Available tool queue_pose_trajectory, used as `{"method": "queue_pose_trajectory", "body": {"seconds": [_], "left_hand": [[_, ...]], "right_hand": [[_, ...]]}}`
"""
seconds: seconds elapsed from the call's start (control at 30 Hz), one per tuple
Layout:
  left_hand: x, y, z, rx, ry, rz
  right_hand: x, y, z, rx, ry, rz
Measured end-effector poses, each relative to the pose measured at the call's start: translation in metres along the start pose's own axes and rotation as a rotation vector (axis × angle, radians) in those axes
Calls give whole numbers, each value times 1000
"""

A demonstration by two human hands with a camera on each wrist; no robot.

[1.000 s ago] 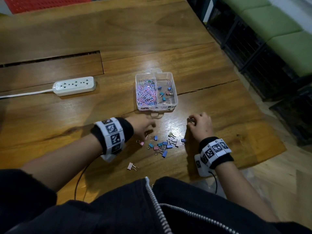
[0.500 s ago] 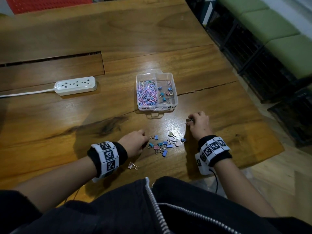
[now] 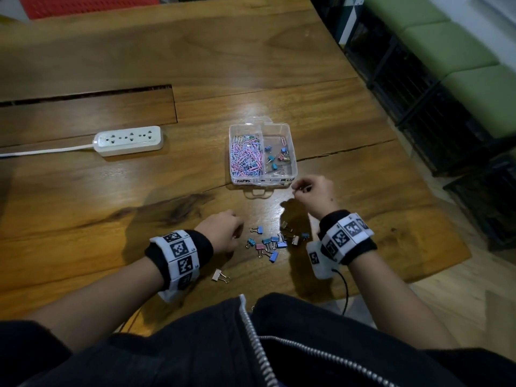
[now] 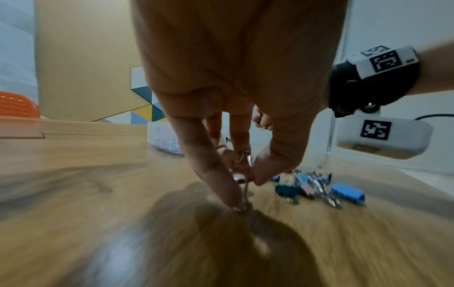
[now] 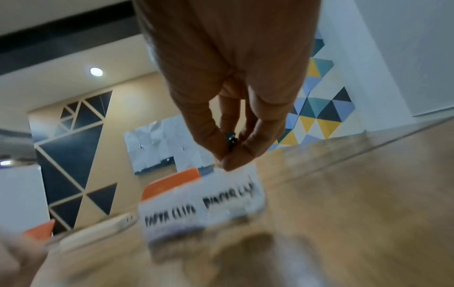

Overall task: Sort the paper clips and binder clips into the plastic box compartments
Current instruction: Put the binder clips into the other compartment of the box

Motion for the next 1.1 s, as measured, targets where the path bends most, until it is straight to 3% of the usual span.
{"method": "queue_pose_trajectory", "body": {"seconds": [0.2,0.43,0.57,0.67,0.8,0.9,1.0,1.1], "left_hand": [[14,-13,-40,136,304,42],[36,-50,-94,417,573,74],[47,-70,-108,470,648,30],[54,-78,-105,360,502,14],[52,-59,-94,305,269,111],[38,-28,-58,18,118,111],[8,10,-4,-295,-48,-36],[-5,33,32,-348,-90,-76]], "right_hand": [[-44,-28,-13,64,-124,-101],[-7,-13,-11,8,-92,-31],[30,18,-3,-269,54,148],[47,42,6,-409,196,237],[50,57,19,-358,298,210],[48,62,28,-291,294,140],[44,66,37,-272,314,95],[39,66,41,-272,310,48]]}}
Point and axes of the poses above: each hand's wrist, its own y-axis away from the middle knuckle, its own z-axis out of the palm, x = y × z, the point moved 5 cm from there along -y, towards the middle knuckle
